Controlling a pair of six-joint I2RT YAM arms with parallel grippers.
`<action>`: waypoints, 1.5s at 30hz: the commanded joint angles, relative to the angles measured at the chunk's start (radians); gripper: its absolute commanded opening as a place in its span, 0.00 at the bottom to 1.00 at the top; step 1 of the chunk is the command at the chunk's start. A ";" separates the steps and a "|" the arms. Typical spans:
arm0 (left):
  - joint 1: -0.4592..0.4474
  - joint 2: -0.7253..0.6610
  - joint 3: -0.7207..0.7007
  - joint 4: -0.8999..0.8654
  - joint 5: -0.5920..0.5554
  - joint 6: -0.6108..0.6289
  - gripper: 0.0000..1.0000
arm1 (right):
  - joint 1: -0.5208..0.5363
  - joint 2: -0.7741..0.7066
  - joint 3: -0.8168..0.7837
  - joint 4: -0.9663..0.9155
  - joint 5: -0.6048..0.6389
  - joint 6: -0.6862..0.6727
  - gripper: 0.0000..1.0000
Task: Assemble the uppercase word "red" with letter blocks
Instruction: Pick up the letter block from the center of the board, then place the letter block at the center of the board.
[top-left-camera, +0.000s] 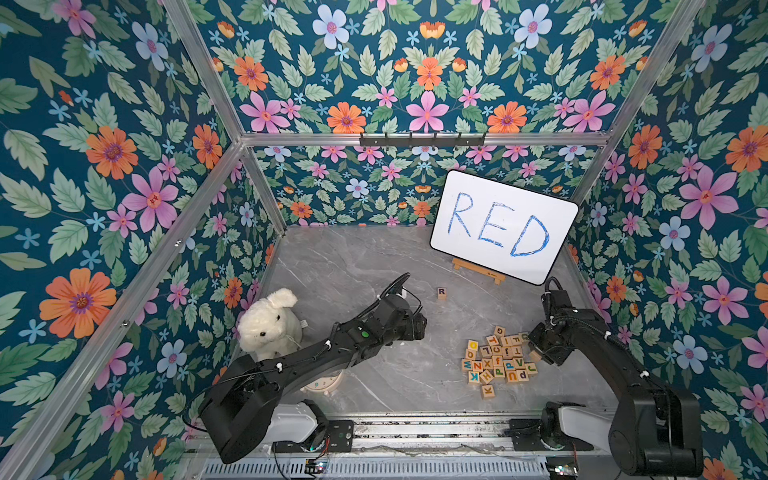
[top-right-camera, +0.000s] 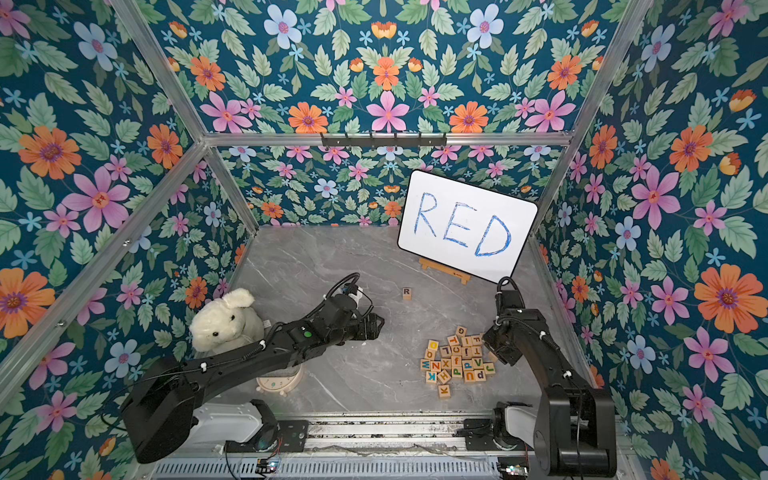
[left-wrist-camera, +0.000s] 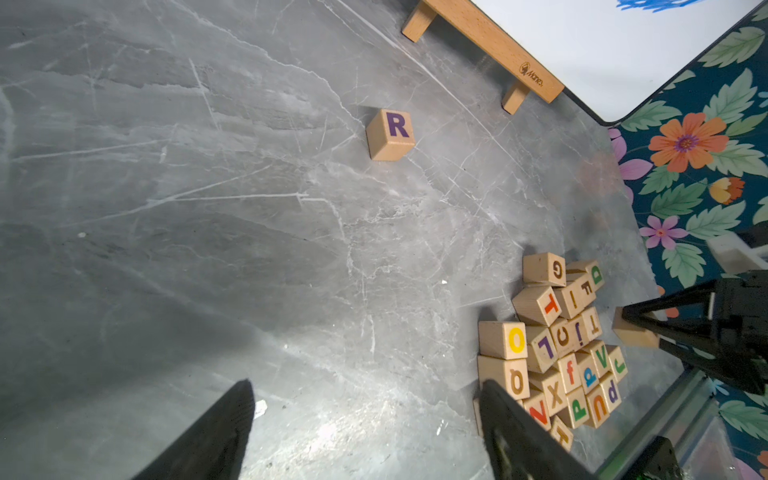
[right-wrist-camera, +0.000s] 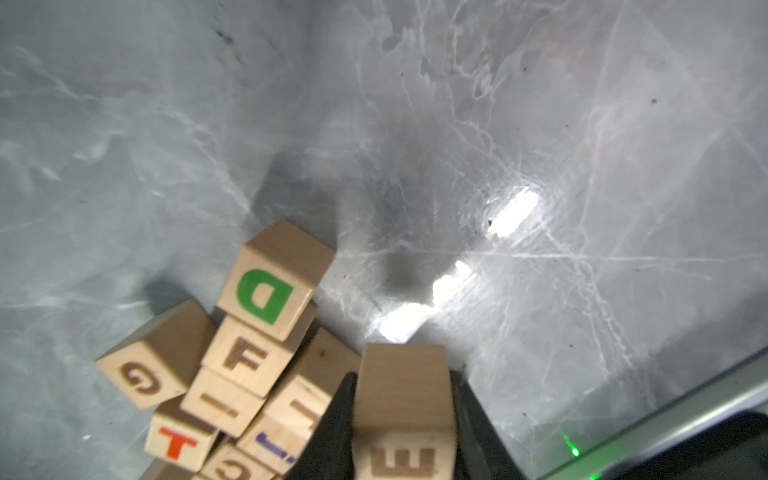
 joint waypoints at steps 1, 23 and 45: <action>0.000 -0.001 0.010 0.031 -0.004 0.020 0.87 | 0.001 -0.055 0.031 -0.060 -0.012 0.029 0.21; 0.000 -0.086 0.060 -0.109 -0.228 0.083 0.88 | 0.300 -0.018 0.241 -0.025 -0.073 0.910 0.03; 0.000 -0.182 0.155 -0.301 -0.296 0.115 0.86 | 0.392 0.473 0.623 0.008 -0.044 0.973 0.00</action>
